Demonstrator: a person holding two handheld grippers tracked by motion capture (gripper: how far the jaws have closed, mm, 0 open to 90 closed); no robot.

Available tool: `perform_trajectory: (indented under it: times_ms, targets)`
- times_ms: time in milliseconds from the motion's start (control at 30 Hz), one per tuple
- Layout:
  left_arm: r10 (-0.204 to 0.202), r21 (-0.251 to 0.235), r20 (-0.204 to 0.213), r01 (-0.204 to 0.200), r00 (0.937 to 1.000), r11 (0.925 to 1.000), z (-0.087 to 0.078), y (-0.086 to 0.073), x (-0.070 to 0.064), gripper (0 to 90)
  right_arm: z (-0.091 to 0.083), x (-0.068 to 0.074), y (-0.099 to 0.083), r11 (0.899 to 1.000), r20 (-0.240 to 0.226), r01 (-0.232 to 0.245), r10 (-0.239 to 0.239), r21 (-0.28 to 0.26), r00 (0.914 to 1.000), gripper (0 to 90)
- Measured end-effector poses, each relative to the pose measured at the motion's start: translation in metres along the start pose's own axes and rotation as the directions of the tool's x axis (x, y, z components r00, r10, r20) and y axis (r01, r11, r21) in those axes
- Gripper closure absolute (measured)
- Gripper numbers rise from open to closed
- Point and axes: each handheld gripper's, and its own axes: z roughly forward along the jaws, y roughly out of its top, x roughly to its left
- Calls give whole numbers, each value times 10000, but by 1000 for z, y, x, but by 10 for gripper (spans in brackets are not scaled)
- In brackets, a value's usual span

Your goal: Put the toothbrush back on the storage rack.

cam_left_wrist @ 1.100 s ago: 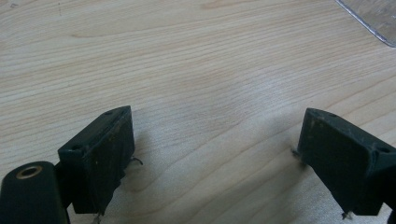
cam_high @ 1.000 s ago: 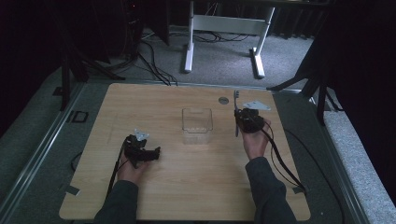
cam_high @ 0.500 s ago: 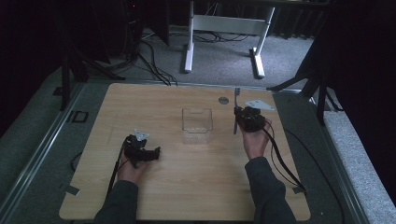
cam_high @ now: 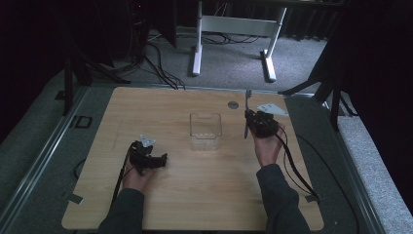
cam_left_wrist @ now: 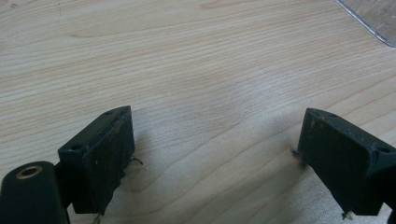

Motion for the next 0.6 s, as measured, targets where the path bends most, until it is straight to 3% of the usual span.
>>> perform_trajectory:
  times_ms: [400, 600]
  targets:
    - [3, -3, 1, -3, 10000, 10000, 0, 0, 0, 111, 0, 2, 8, 9999, -137, -86, 84, -146, 9999, 813]
    - [2, -2, 5, -2, 10000, 10000, 0, 0, 0, 111, 0, 10, 14, 9996, -293, 65, -73, -277, 9995, 813]
